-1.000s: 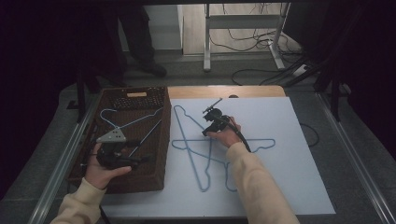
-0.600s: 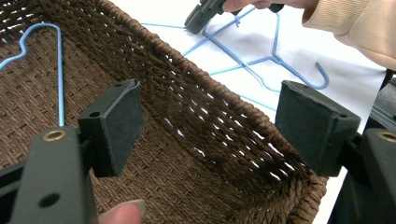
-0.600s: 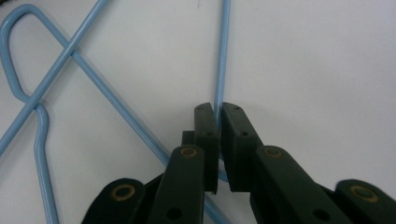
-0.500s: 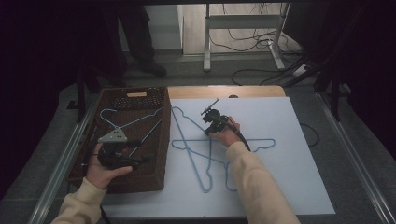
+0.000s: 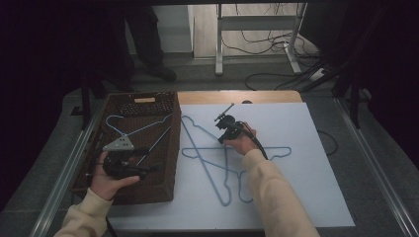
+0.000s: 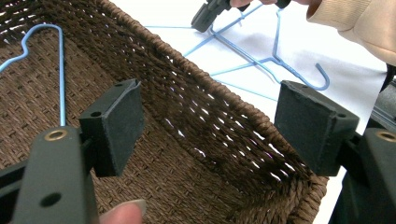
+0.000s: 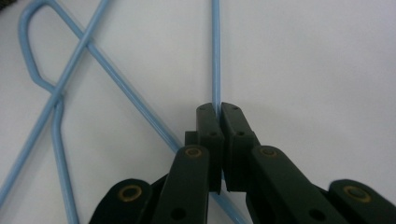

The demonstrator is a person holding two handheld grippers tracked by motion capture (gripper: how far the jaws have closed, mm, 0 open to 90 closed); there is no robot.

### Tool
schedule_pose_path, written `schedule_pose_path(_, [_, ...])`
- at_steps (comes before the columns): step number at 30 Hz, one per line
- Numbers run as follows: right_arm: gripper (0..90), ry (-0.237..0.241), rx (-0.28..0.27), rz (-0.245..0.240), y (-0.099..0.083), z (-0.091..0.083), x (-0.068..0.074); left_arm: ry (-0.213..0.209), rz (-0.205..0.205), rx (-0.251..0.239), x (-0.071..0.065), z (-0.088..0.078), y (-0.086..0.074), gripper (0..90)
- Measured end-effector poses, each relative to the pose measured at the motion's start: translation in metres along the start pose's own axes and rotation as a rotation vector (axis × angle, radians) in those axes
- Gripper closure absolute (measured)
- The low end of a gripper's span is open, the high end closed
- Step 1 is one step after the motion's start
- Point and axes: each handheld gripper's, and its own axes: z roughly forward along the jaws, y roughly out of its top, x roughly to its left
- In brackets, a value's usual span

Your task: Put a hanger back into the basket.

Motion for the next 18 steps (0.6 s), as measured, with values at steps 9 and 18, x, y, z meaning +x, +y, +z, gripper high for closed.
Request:
schedule_pose_path(9, [87.2, 0.03, -0.062, 0.018, -0.001, -0.02, -0.004, 0.0, -0.002, -0.001, 0.002, 0.0, -0.001, 24.2])
schedule_pose_path(18, [87.2, 0.05, -0.104, 0.029, -0.004, -0.038, -0.008, 0.0, 0.001, -0.001, 0.001, -0.001, 0.0, 24.3])
